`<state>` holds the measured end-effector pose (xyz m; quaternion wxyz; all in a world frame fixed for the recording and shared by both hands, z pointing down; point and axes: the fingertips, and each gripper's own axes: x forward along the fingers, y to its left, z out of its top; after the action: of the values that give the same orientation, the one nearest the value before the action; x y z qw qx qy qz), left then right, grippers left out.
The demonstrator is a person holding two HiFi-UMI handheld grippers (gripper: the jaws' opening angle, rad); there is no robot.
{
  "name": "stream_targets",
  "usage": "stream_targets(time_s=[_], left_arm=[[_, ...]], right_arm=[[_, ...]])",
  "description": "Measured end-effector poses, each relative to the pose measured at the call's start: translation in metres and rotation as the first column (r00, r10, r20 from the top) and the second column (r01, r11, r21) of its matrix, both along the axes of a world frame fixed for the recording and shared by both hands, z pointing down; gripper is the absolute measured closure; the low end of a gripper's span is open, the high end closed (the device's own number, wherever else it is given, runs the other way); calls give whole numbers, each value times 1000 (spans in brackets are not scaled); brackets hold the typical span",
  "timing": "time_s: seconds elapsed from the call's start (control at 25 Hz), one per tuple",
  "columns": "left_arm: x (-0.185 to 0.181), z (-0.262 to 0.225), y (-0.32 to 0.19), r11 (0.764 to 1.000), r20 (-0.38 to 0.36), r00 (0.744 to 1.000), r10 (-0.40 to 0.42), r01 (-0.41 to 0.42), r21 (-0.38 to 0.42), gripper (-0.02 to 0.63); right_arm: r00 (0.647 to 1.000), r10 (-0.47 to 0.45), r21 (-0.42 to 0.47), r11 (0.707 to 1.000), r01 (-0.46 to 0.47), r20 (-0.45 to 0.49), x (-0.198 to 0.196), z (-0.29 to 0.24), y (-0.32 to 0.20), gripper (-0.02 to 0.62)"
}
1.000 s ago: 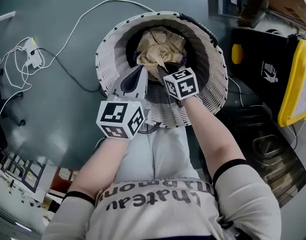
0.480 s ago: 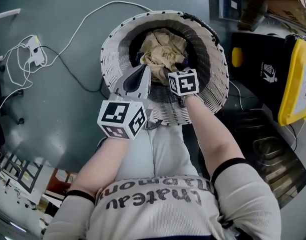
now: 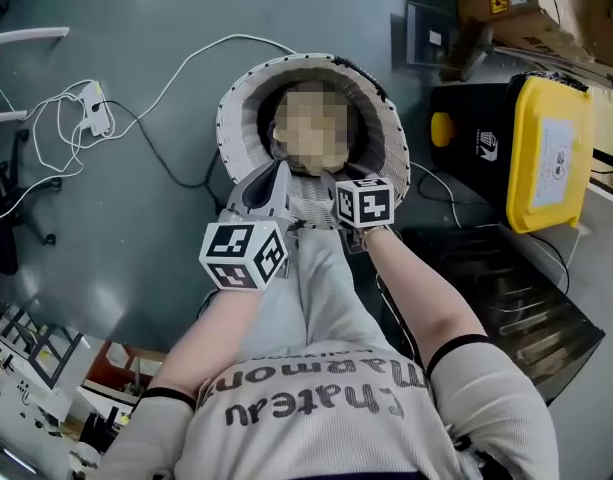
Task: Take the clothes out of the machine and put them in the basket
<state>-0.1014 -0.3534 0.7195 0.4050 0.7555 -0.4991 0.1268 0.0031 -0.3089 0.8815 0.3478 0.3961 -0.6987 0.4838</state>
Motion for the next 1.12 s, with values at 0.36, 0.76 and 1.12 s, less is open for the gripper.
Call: stream_targets(time_s=[0.36, 0.76, 1.12], left_arm=[[-2, -159, -51, 977, 40, 999, -32, 23, 211, 598], [-10, -285, -42, 930, -12, 990, -143, 138, 340, 598], [1, -390, -40, 856, -36, 992, -122, 124, 501, 598]], right_arm=[[976, 110, 214, 965, -150, 188, -2, -198, -51, 393], [948, 124, 395, 887, -237, 292, 27, -356, -94, 414], [916, 96, 563, 762, -319, 389, 46, -478, -121, 460]])
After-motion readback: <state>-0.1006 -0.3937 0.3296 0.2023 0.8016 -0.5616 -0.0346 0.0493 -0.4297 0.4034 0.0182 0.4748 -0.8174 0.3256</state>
